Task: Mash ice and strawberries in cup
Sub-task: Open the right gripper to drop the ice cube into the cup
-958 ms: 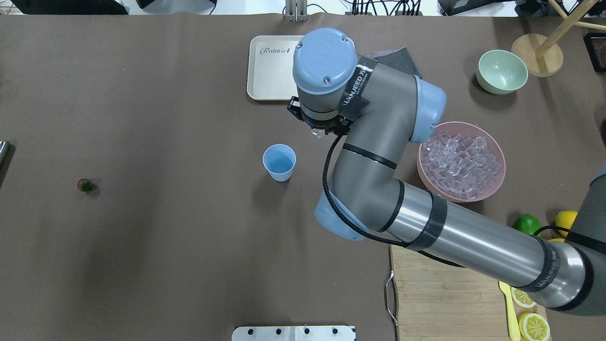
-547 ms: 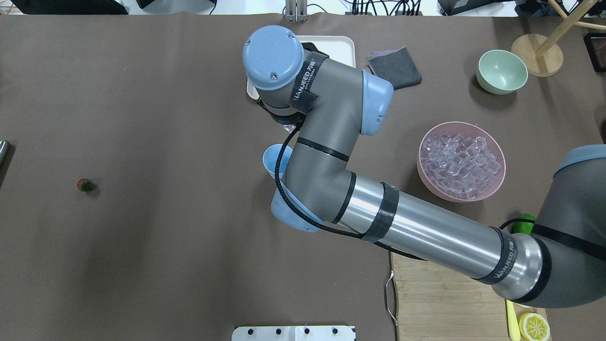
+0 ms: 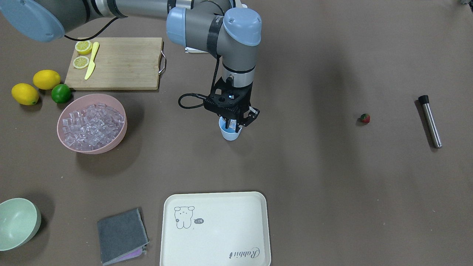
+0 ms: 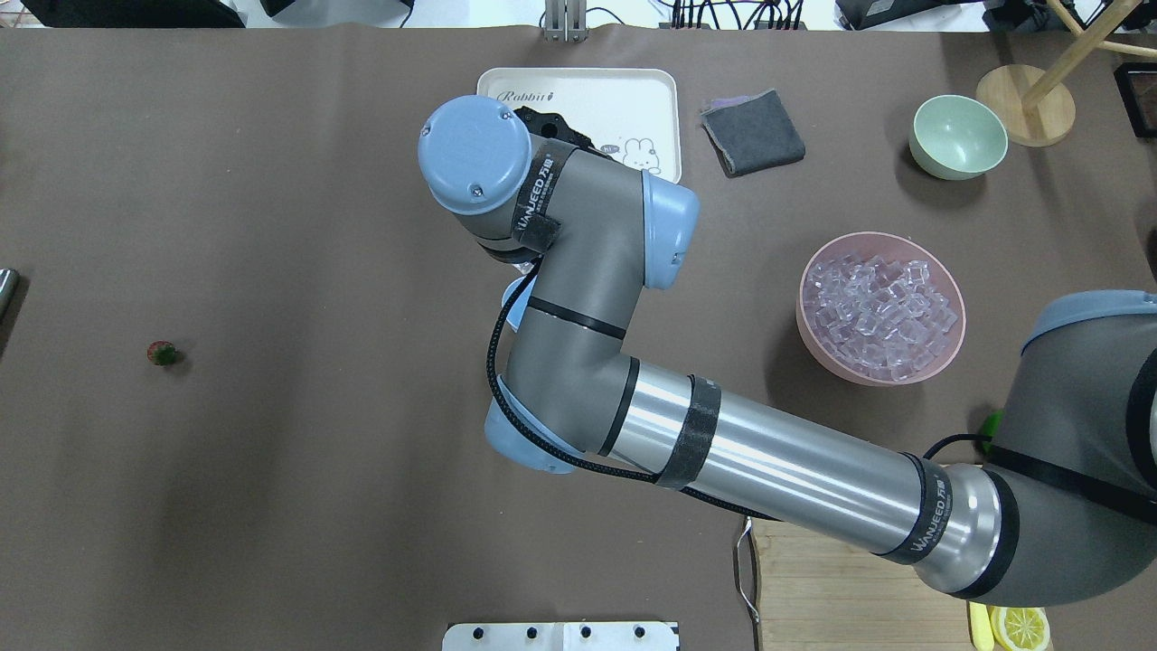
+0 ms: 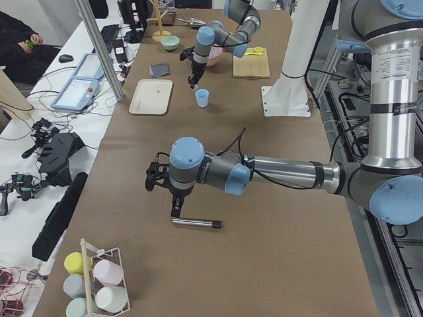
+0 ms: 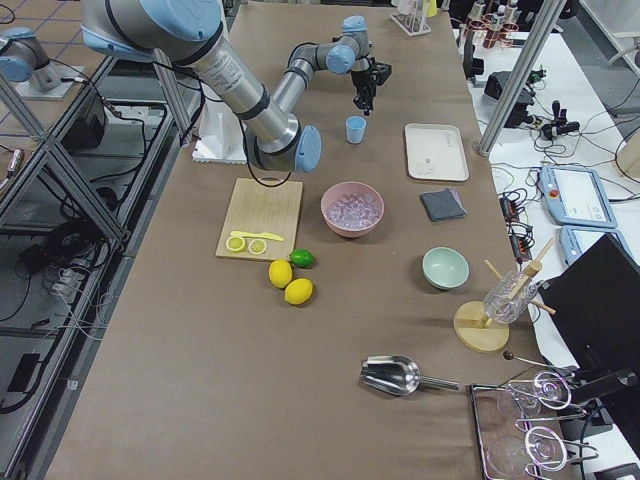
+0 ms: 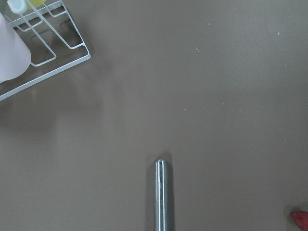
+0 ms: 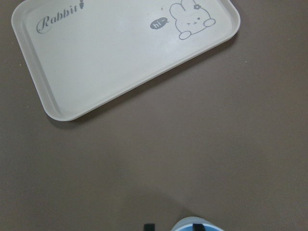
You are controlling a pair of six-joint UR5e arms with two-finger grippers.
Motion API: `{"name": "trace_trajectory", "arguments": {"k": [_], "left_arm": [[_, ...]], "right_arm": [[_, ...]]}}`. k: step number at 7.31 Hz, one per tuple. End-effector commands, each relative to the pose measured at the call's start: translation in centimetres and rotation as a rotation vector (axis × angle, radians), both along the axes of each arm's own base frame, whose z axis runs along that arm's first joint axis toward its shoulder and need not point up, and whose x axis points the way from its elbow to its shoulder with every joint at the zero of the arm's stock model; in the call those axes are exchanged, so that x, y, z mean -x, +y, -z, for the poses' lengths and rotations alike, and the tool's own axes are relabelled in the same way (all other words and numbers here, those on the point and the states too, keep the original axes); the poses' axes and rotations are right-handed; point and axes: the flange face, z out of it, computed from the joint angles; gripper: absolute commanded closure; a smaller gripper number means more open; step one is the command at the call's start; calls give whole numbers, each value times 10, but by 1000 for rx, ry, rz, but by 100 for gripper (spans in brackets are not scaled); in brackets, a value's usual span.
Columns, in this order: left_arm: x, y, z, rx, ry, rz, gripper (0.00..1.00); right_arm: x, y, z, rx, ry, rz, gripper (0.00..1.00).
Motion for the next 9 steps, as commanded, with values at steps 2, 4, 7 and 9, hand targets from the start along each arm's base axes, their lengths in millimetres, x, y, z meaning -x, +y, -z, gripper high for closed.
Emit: {"name": "trace_trajectory", "arguments": {"k": [2, 4, 7, 9], "left_arm": [[0, 1, 0, 0, 0, 0, 2], [0, 1, 0, 0, 0, 0, 2], [0, -1, 0, 0, 0, 0, 2], [0, -1, 1, -3, 0, 0, 2]], "right_arm": [[9, 10, -21, -1, -2, 16, 73], [8, 11, -20, -3, -6, 18, 56], [-11, 24, -24, -20, -38, 34, 1], [-51, 29, -41, -49, -54, 81, 1]]}}
